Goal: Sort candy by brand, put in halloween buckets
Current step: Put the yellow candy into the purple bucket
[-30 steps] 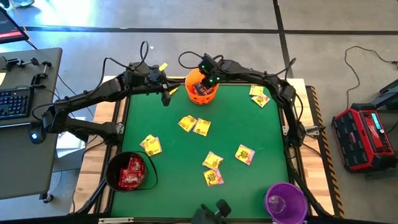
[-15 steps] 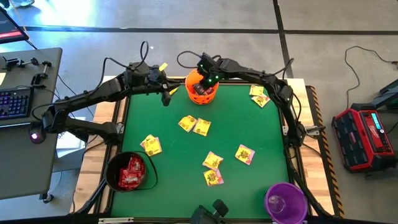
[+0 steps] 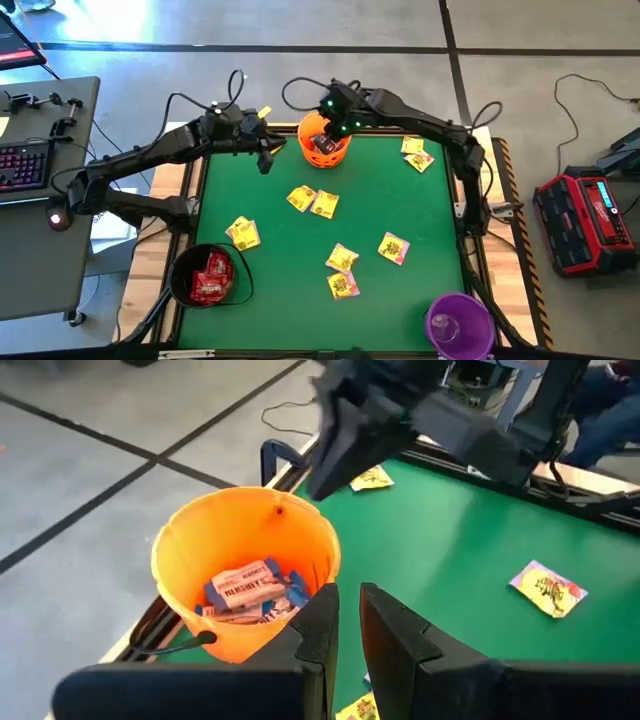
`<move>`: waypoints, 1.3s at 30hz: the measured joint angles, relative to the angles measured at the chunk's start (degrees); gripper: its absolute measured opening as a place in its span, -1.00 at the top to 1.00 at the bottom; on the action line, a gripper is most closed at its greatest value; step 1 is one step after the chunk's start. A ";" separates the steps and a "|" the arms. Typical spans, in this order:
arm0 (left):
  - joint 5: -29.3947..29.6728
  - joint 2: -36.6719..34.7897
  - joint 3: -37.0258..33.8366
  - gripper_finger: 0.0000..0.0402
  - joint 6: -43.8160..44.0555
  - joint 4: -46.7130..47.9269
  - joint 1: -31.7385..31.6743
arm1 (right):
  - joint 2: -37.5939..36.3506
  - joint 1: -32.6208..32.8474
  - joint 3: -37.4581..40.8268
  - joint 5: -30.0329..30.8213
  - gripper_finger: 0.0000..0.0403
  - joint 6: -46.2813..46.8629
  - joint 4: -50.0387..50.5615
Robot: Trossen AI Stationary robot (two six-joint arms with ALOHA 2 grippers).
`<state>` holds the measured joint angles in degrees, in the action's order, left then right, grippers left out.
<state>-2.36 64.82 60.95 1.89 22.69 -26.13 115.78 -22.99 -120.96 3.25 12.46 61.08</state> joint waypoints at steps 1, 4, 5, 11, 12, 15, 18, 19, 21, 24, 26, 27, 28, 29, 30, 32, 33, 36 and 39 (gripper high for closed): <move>0.01 -0.19 0.00 0.83 -0.25 0.20 0.00 | -1.08 0.69 1.32 1.02 1.00 0.77 -0.01; 0.12 -0.80 0.00 0.83 -0.53 0.27 -0.07 | -4.78 3.08 6.73 2.76 1.00 3.78 -0.74; 0.12 -1.11 0.00 0.83 -0.60 0.26 -0.19 | -6.29 3.85 9.07 2.76 1.00 5.13 -1.12; 0.11 -2.92 0.00 0.83 -1.41 0.57 -1.38 | -17.11 8.20 26.85 1.49 1.00 16.35 -3.23; 0.08 -3.19 0.00 0.83 -1.75 0.70 -1.58 | -19.17 8.93 30.09 0.74 1.00 18.42 -3.87; 0.07 -3.70 0.00 0.83 -2.26 0.76 -1.70 | -23.97 10.68 39.07 0.20 1.00 23.72 -6.19; -0.06 -3.78 0.00 0.83 -2.71 0.89 -1.68 | -25.90 11.57 47.41 0.15 1.00 27.35 -10.54; -0.20 -3.78 0.00 0.83 -2.65 0.92 -1.66 | -26.00 11.60 49.89 0.15 1.00 27.97 -12.53; -0.57 -3.76 0.00 0.83 -2.63 0.90 -1.66 | -25.92 11.50 54.31 0.17 1.00 29.15 -17.56; -0.64 -3.74 0.00 0.83 -2.62 0.89 -1.66 | -24.89 10.81 59.54 0.17 1.00 31.21 -25.21; -0.65 -3.74 0.00 0.83 -2.62 0.91 -1.66 | -24.03 10.08 61.89 0.26 1.00 32.90 -27.91; -0.64 -3.74 0.00 0.83 -2.62 1.00 -1.67 | -23.48 9.65 62.63 0.70 1.00 33.51 -28.83; -0.59 -3.74 0.00 0.83 -2.62 1.11 -1.68 | -22.99 9.25 63.25 1.18 1.00 33.62 -29.75; -0.56 -3.74 0.00 0.83 -2.60 1.12 -1.68 | -22.47 8.89 63.84 1.67 1.00 33.54 -30.42; -0.55 -3.74 0.00 0.83 -2.60 1.12 -1.68 | -21.90 8.48 64.38 2.44 1.00 33.16 -30.82; -0.54 -3.74 0.00 0.83 -2.60 1.22 -1.68 | -21.05 7.38 65.60 2.65 1.00 32.64 -32.72; -0.54 -3.74 0.00 0.83 -2.56 1.41 -1.66 | -20.59 6.73 65.98 2.21 1.00 32.60 -33.62; -0.50 -3.72 0.00 0.83 -2.12 1.99 -1.66 | -19.20 5.05 66.85 0.88 1.00 32.25 -36.31; -0.50 -3.72 0.00 0.83 -2.10 2.50 -1.63 | -17.68 3.72 66.90 0.74 1.00 32.11 -37.12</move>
<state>-2.85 61.10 60.95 -0.21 25.19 -27.76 98.10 -19.27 -54.06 3.99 44.57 23.95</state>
